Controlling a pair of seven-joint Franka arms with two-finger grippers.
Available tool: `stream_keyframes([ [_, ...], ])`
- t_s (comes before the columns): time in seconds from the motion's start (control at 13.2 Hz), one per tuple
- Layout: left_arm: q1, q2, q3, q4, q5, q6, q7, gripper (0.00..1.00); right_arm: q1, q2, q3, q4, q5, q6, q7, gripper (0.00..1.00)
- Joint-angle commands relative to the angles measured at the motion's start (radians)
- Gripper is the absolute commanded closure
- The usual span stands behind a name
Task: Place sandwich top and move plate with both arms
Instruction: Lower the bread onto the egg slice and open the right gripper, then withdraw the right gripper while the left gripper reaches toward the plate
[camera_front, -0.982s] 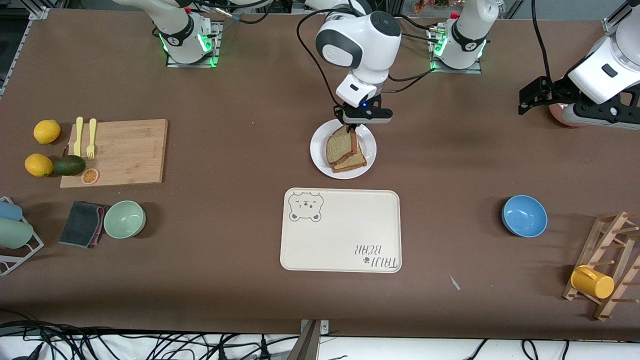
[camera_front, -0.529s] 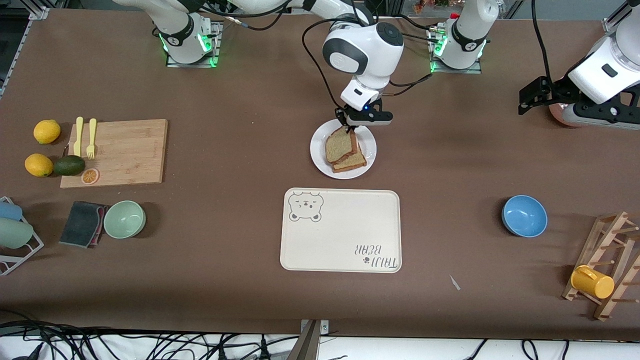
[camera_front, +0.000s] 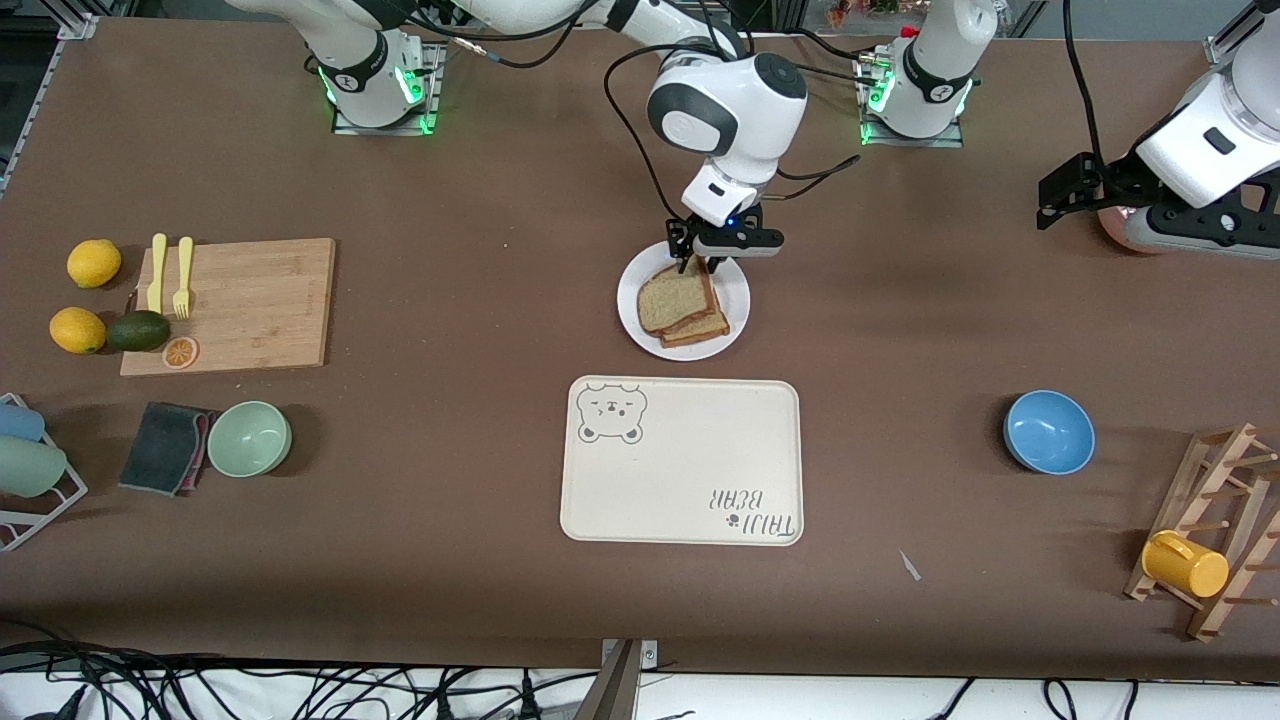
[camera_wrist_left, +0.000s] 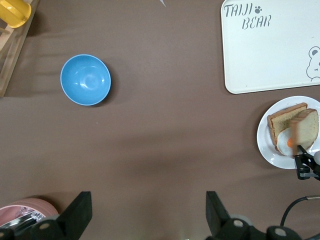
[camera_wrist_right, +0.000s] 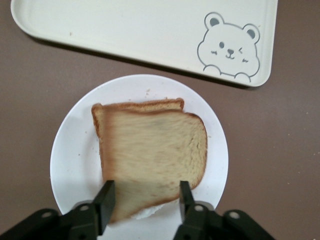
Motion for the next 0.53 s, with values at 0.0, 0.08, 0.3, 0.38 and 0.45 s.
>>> stream_keyframes([
  [0.0, 0.018, 0.011, -0.007, 0.029, 0.014, -0.022, -0.003, 0.00, 0.000, -0.073, -0.057, -0.022, 0.073, 0.004, 0.009, 0.00],
  [0.08, 0.023, 0.011, -0.007, 0.029, 0.014, -0.022, -0.001, 0.00, -0.006, -0.112, -0.079, -0.042, 0.115, 0.021, 0.005, 0.00],
  [0.3, 0.018, 0.011, -0.010, 0.030, 0.017, -0.020, -0.003, 0.00, -0.119, -0.333, -0.102, -0.262, 0.232, 0.119, -0.086, 0.00],
  [0.38, 0.014, 0.011, -0.013, 0.032, 0.018, -0.019, -0.003, 0.00, -0.168, -0.419, -0.102, -0.361, 0.237, 0.154, -0.114, 0.00],
  [0.45, 0.011, 0.011, -0.014, 0.032, 0.018, -0.019, -0.003, 0.00, -0.222, -0.491, -0.099, -0.441, 0.257, 0.177, -0.169, 0.00],
])
